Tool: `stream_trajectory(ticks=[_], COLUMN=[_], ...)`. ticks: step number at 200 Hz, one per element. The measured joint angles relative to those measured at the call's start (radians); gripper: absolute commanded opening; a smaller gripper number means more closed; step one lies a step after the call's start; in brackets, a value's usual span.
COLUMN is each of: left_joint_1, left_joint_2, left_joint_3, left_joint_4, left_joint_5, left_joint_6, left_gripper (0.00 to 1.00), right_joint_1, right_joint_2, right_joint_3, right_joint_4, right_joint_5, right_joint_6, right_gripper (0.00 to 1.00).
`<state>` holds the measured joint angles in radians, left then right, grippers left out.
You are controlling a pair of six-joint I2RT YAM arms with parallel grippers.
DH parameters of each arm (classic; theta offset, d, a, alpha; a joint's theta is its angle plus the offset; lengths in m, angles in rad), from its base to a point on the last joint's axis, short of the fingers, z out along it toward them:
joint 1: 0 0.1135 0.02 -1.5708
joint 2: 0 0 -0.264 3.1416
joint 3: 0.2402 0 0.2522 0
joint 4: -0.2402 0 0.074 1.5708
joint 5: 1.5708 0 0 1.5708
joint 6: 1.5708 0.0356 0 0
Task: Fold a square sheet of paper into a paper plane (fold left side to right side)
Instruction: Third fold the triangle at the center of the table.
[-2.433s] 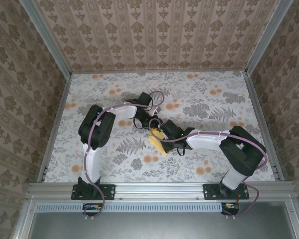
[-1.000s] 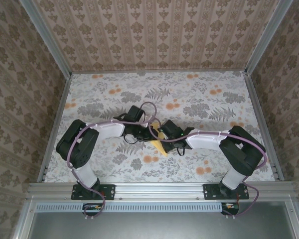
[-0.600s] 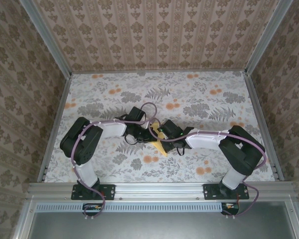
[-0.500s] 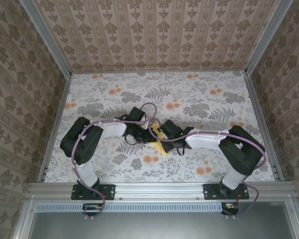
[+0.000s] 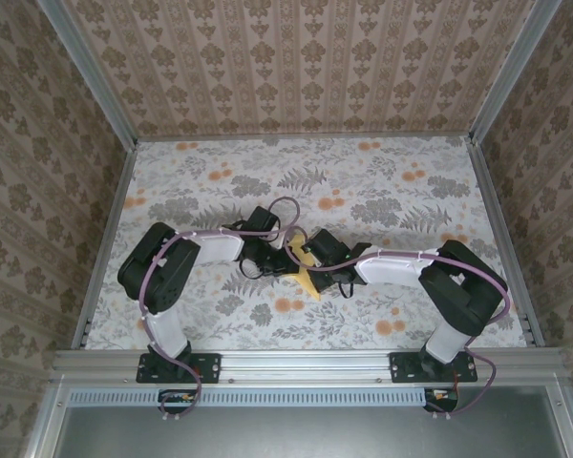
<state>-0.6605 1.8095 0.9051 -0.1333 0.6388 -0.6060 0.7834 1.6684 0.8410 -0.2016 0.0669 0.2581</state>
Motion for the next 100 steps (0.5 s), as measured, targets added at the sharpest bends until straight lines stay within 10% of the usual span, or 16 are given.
stream_trajectory(ticks=[100], left_joint_1=[0.001], left_joint_2=[0.008], left_joint_3=[-0.013], left_joint_4=[0.018], left_joint_5=[-0.006], left_joint_6=[0.000], left_gripper=[0.13], right_joint_1=[-0.008], right_joint_2=[0.001], right_joint_3=[0.015], right_joint_4=[-0.020], right_joint_5=[-0.014], right_joint_6=[0.007], right_gripper=[0.04])
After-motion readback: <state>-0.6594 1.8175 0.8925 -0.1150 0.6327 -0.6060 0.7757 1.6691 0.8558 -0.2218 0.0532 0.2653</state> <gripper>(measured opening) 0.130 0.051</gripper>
